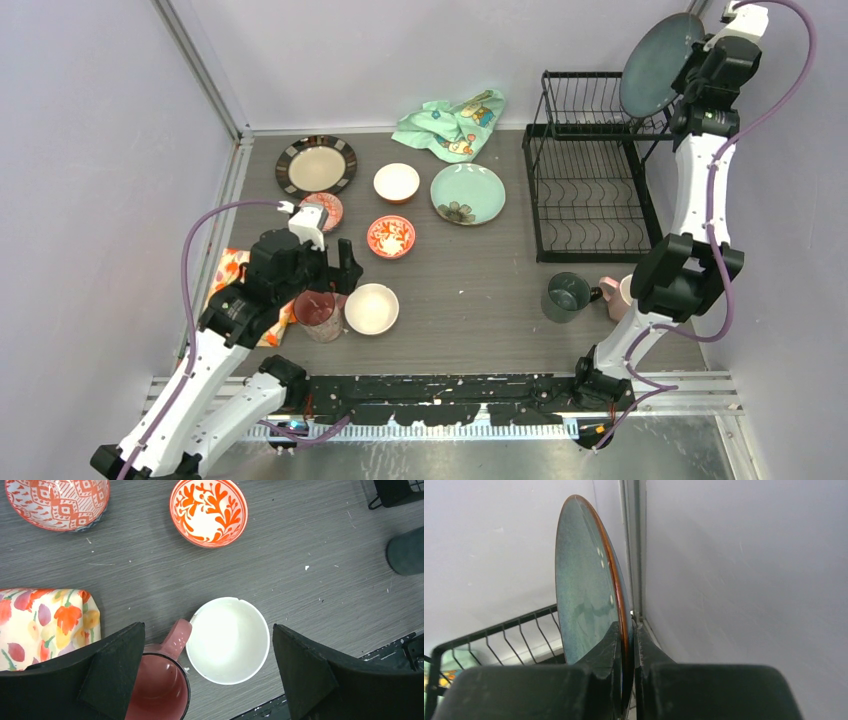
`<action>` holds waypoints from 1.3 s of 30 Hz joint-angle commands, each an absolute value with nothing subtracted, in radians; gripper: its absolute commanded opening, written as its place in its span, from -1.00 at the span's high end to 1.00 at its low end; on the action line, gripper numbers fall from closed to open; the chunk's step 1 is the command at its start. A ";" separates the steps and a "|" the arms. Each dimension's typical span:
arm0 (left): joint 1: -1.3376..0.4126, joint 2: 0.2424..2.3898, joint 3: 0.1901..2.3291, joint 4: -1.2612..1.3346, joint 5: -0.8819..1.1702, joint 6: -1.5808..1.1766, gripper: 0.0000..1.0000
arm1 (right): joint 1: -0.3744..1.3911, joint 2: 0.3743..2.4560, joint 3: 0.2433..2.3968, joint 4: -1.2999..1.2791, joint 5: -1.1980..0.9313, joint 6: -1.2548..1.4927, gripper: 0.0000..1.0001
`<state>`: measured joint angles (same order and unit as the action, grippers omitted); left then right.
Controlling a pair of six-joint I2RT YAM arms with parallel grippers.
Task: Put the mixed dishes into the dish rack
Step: Insert the plate into the dish rack.
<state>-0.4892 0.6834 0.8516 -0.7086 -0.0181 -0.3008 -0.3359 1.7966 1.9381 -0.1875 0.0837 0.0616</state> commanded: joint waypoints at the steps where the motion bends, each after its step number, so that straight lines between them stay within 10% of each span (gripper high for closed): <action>1: -0.492 0.682 0.853 -0.686 -0.030 -0.277 -0.99 | -0.337 1.739 1.993 0.086 0.049 -0.079 0.99; 39: -0.492 0.693 0.847 -0.685 -0.040 -0.272 -0.99 | -0.338 1.691 1.759 0.287 0.030 -0.355 0.99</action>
